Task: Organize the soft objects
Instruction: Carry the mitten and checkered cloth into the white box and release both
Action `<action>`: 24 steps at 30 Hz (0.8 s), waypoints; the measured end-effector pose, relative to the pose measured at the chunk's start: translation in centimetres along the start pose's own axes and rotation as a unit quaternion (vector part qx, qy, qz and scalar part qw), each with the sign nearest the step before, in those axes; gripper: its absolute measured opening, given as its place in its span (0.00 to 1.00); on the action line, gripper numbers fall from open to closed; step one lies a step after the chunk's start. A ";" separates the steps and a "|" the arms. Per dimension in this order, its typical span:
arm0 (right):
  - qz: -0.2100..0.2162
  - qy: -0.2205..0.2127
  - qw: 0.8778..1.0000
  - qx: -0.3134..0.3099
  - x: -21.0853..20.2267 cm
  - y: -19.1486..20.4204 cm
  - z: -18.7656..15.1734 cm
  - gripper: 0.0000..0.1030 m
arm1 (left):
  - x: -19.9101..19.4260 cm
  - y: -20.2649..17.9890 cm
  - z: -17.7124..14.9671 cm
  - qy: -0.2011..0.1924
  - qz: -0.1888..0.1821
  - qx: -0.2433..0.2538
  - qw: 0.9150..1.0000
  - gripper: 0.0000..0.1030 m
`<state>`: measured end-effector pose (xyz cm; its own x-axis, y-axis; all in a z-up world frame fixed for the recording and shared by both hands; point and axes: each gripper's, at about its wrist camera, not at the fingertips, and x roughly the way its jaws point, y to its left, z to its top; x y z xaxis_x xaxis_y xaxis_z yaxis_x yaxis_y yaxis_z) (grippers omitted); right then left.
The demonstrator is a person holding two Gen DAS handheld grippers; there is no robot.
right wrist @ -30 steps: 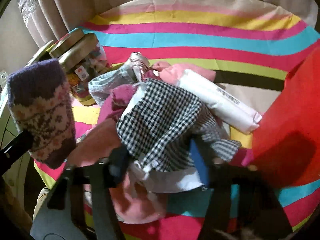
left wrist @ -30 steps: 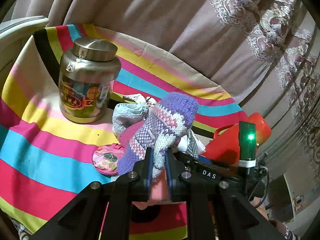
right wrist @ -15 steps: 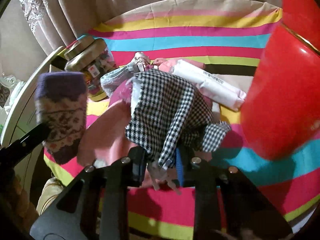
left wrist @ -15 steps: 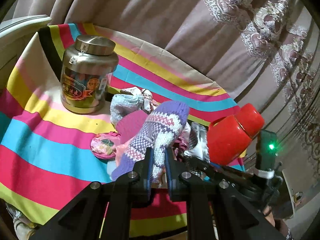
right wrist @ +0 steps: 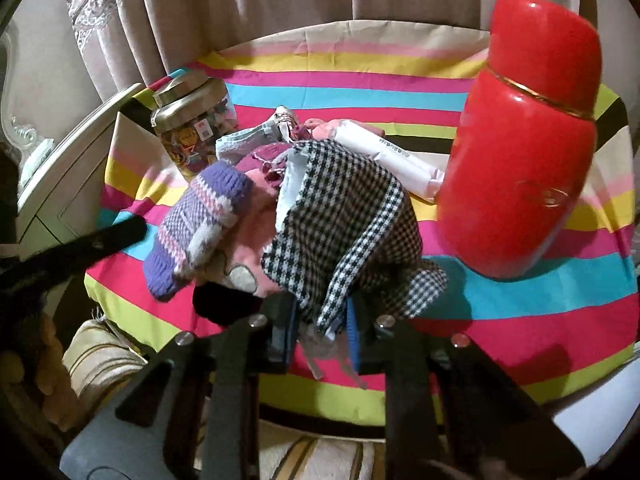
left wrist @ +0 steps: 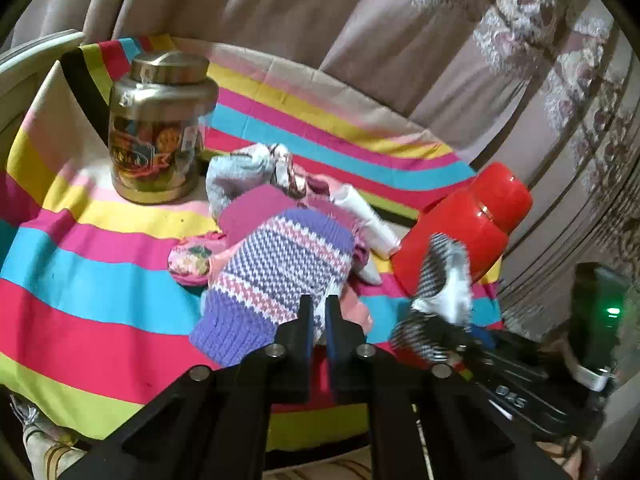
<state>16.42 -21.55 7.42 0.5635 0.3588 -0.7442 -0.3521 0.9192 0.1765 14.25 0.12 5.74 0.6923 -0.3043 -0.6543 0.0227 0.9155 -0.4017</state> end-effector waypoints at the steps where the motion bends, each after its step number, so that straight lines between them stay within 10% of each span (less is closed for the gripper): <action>1: -0.002 -0.003 1.000 -0.003 -0.4 0.1 -0.1 0.22 | 0.1 -0.1 0.0 0.001 0.006 0.004 1.000 0.27; 4: -0.011 -0.015 1.000 -0.013 -1.5 0.4 -0.5 0.22 | -0.1 -0.6 0.0 -0.017 0.047 0.021 0.999 0.79; 8: -0.017 -0.021 1.000 -0.014 -2.8 0.2 -1.2 0.22 | 1.8 -0.6 0.3 0.003 0.091 0.051 0.995 0.83; 16: -0.027 -0.031 0.999 0.002 -5.5 -1.4 -2.2 0.22 | 3.7 1.6 0.1 0.050 0.090 0.022 0.994 0.23; 24: -0.035 -0.038 0.998 0.028 -7.8 -3.5 -3.4 0.22 | 0.2 -0.6 -0.2 0.006 0.090 0.034 0.995 0.15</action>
<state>10.71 -28.15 10.41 0.6415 0.3032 -0.7046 -0.2695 0.9491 0.1630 14.21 -0.56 5.72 0.6815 -0.1368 -0.7189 -0.0513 0.9710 -0.2333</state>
